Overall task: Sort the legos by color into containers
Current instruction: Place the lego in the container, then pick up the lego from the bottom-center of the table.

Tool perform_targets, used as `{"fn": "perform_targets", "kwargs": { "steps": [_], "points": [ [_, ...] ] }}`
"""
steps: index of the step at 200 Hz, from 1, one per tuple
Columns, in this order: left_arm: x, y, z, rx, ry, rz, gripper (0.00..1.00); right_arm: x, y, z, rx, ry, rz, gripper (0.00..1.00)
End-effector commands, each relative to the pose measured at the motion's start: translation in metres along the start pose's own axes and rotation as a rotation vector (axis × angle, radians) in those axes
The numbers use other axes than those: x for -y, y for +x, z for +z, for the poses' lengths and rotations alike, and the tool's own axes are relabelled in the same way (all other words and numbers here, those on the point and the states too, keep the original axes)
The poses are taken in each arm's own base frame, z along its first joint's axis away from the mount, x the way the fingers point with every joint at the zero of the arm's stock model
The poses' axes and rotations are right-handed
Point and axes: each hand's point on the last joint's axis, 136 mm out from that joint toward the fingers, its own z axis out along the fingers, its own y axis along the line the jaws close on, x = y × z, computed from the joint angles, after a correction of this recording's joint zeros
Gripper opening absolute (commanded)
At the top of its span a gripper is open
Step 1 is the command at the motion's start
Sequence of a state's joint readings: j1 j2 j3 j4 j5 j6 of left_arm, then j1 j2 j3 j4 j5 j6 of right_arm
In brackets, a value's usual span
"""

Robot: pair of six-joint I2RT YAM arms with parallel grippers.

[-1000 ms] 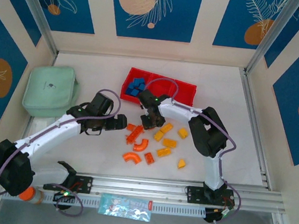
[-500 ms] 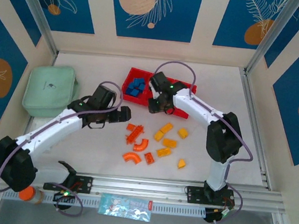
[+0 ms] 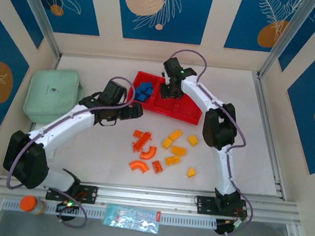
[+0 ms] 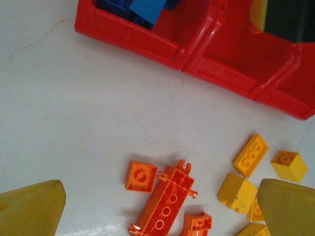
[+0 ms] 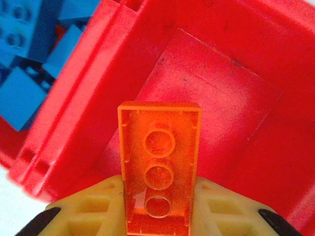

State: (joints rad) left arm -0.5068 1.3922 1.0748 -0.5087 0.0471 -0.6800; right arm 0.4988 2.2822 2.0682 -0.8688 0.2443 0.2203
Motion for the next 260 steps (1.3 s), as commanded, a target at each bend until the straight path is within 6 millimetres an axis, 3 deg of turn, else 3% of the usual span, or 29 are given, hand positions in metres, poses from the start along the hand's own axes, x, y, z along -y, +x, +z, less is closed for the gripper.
{"fn": "perform_targets", "kwargs": {
  "steps": [1, 33, 54, 98, 134, 180, 260],
  "points": [
    [0.003, -0.014, 0.000, 0.032, 0.005, -0.001, 0.99, 0.005, -0.004, 0.003, -0.013, 0.025, 0.005, 0.31],
    [0.002, -0.014, 0.006, 0.017, 0.004, -0.008, 0.99, 0.012, -0.010, 0.020, -0.024, 0.022, 0.049, 0.35],
    [0.001, -0.014, 0.007, 0.016, 0.003, -0.008, 0.99, 0.007, -0.018, 0.018, -0.009, -0.005, 0.043, 0.42],
    [0.005, -0.018, 0.003, 0.024, 0.015, -0.005, 0.99, -0.003, -0.030, -0.009, 0.043, -0.035, 0.028, 0.48],
    [0.009, -0.016, -0.002, 0.023, 0.033, -0.009, 0.99, -0.017, -0.027, -0.039, 0.075, -0.081, 0.017, 0.48],
    [0.008, -0.005, -0.013, 0.008, 0.055, -0.002, 0.99, -0.035, 0.004, -0.075, 0.076, -0.123, 0.012, 0.51],
    [-0.003, 0.041, -0.036, -0.042, 0.080, -0.001, 0.99, -0.059, 0.102, -0.111, -0.029, -0.118, 0.019, 0.56]
  ]
}}
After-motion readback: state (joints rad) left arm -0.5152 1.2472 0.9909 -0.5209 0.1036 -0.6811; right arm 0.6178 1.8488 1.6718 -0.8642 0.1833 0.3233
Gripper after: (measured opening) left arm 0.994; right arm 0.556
